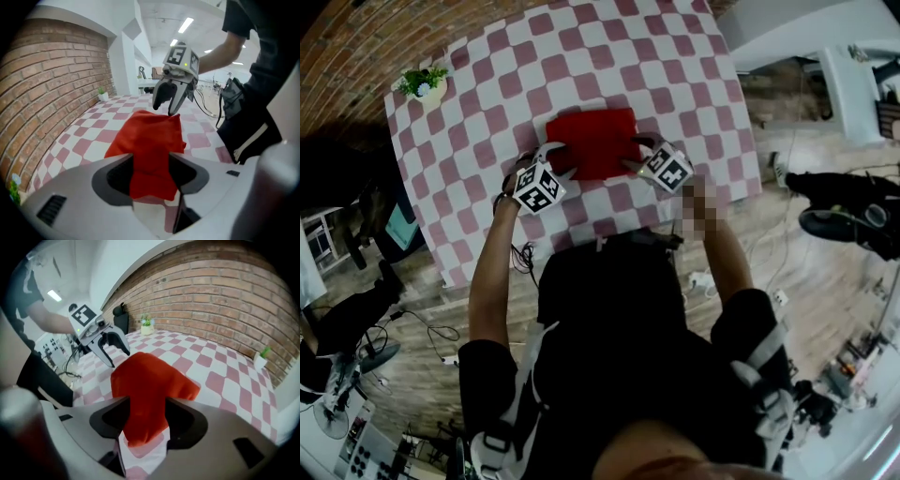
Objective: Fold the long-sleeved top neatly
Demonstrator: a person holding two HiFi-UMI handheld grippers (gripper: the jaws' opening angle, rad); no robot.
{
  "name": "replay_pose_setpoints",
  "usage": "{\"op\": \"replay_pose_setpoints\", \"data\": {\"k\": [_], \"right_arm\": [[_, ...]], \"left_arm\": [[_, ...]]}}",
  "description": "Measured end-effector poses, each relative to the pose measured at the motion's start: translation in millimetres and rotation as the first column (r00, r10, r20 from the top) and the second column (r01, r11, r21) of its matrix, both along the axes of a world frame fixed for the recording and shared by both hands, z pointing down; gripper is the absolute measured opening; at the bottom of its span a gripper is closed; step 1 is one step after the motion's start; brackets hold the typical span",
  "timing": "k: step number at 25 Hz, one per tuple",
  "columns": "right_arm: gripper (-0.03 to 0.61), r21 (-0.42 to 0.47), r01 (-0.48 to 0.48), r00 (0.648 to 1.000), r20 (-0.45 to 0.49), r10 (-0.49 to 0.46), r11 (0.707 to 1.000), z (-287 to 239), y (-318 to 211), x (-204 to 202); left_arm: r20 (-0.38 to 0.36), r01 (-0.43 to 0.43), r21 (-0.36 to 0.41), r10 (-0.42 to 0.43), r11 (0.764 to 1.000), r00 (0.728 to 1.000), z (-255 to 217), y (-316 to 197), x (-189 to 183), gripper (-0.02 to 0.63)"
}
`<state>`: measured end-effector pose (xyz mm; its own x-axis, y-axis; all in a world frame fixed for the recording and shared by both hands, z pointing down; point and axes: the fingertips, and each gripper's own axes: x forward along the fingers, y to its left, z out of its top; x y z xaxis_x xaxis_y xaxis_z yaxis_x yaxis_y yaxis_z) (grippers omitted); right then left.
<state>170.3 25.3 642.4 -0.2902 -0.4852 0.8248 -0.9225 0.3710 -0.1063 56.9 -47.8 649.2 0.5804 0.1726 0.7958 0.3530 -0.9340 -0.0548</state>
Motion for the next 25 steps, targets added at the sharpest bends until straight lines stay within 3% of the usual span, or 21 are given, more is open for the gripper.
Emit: {"op": "replay_pose_setpoints", "data": {"k": [3,5,9,13,15,17,21,25], "right_arm": [[0.221,0.098,-0.132,0.989,0.074,0.125,0.986,-37,-5,-6],[0.208,0.172,-0.232,0.97,0.114,0.215,0.957,-61,-5,-7],[0.057,0.309,-0.405,0.912,0.201,0.357,0.861,-125,1,-23],[0.018,0.429,-0.502,0.864,0.204,0.461,0.751,-184,18,-45],[0.011,0.477,-0.547,0.832,0.213,0.513,0.688,-209,27,-50],[0.009,0.52,-0.567,0.813,0.228,0.536,0.639,-231,36,-55],[0.008,0.574,-0.557,0.813,0.23,0.534,0.601,-263,56,-70],[0.008,0.598,-0.568,0.802,0.245,0.545,0.566,-284,75,-72]], "left_arm": [[-0.117,0.102,-0.113,-0.115,0.988,0.986,-41,0,-6,0.2],[-0.218,0.182,-0.165,-0.215,0.969,0.952,-75,-4,-11,0.119],[-0.377,0.341,-0.233,-0.408,0.911,0.831,-142,-14,-30,0.041],[-0.466,0.472,-0.311,-0.565,0.825,0.681,-202,-17,-57,0.008],[-0.506,0.534,-0.3,-0.606,0.791,0.614,-226,-16,-71,0.008],[-0.536,0.575,-0.293,-0.629,0.764,0.563,-246,-10,-83,0.008],[-0.588,0.563,-0.351,-0.644,0.748,0.49,-285,20,-97,0.008],[-0.632,0.608,-0.333,-0.649,0.721,0.424,-312,39,-103,0.008]]}}
